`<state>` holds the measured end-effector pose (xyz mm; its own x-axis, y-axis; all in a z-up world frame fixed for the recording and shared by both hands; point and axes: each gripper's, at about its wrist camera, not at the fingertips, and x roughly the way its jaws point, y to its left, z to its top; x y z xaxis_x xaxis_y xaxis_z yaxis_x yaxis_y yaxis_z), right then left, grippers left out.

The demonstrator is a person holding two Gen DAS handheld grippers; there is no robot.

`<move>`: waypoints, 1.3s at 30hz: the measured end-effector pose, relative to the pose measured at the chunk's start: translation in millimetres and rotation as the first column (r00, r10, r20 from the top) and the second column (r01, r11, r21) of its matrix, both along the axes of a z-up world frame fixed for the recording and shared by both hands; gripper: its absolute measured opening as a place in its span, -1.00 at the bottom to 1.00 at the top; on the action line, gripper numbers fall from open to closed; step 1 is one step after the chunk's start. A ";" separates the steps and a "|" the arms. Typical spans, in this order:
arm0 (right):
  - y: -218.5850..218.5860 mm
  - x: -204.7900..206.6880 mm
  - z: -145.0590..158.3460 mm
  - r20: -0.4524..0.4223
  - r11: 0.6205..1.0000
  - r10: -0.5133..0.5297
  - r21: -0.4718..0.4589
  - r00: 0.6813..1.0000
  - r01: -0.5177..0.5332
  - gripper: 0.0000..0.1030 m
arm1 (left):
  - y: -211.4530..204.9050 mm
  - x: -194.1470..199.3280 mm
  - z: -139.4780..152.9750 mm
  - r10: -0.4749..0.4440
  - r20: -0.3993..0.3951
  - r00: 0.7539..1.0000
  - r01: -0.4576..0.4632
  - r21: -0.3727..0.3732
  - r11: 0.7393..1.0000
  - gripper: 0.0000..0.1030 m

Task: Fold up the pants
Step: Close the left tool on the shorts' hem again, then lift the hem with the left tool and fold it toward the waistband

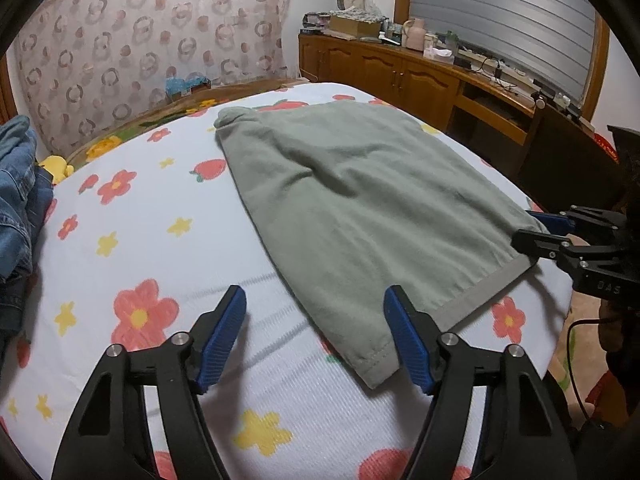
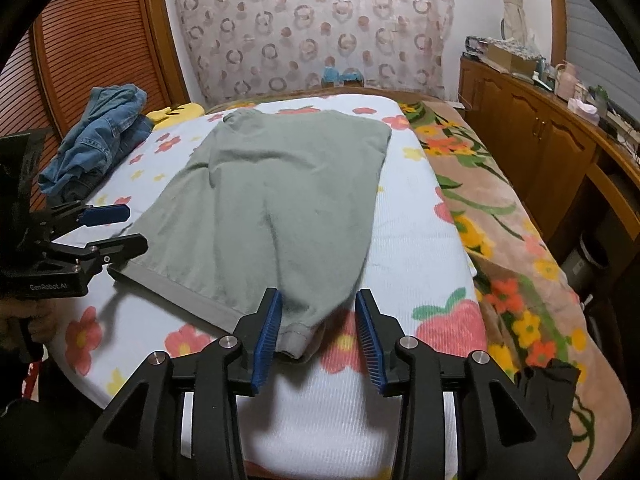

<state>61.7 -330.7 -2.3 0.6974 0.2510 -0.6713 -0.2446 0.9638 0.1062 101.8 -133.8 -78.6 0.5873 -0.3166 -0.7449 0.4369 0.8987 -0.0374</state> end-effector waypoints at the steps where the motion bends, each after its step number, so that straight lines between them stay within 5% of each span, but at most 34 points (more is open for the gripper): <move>1: -0.4 0.2 1.1 0.001 1.000 0.000 0.001 1.000 0.000 -0.22 | 0.0 -1.3 -0.4 -0.004 -0.002 1.000 0.004 -0.002 1.000 0.33; 11: -1.1 -0.4 -0.2 0.006 1.000 0.008 0.002 1.000 -0.008 -0.22 | -0.1 -13.5 -0.9 -0.049 -0.030 0.998 0.048 -0.037 0.998 -0.09; 18: -4.7 -2.9 -0.3 0.002 1.000 0.013 0.017 1.000 -0.013 -0.22 | 3.5 -19.3 -1.3 -0.050 -0.043 0.998 0.047 -0.073 0.996 -0.18; 24: -3.5 -6.4 -1.9 -0.001 0.999 0.028 0.044 1.000 -0.028 -0.23 | 1.3 -21.8 -0.1 -0.082 -0.053 0.995 0.077 -0.104 0.992 -0.56; 30: -2.3 -6.7 -2.0 -0.006 0.996 0.061 0.071 0.998 -0.061 -0.62 | 0.0 -27.0 2.8 -0.095 -0.047 0.994 0.090 -0.108 0.990 -0.78; 39: -0.6 -10.0 2.3 -0.006 0.990 0.093 0.103 0.996 -0.092 -0.81 | 16.9 -36.2 3.2 -0.075 -0.047 0.996 0.068 -0.128 0.989 -0.92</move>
<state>51.7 -331.3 0.0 0.6611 0.3814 -0.6461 -0.3301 0.9212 0.2060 65.6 -116.9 -75.5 0.5215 -0.4496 -0.7252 0.4943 0.8519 -0.1727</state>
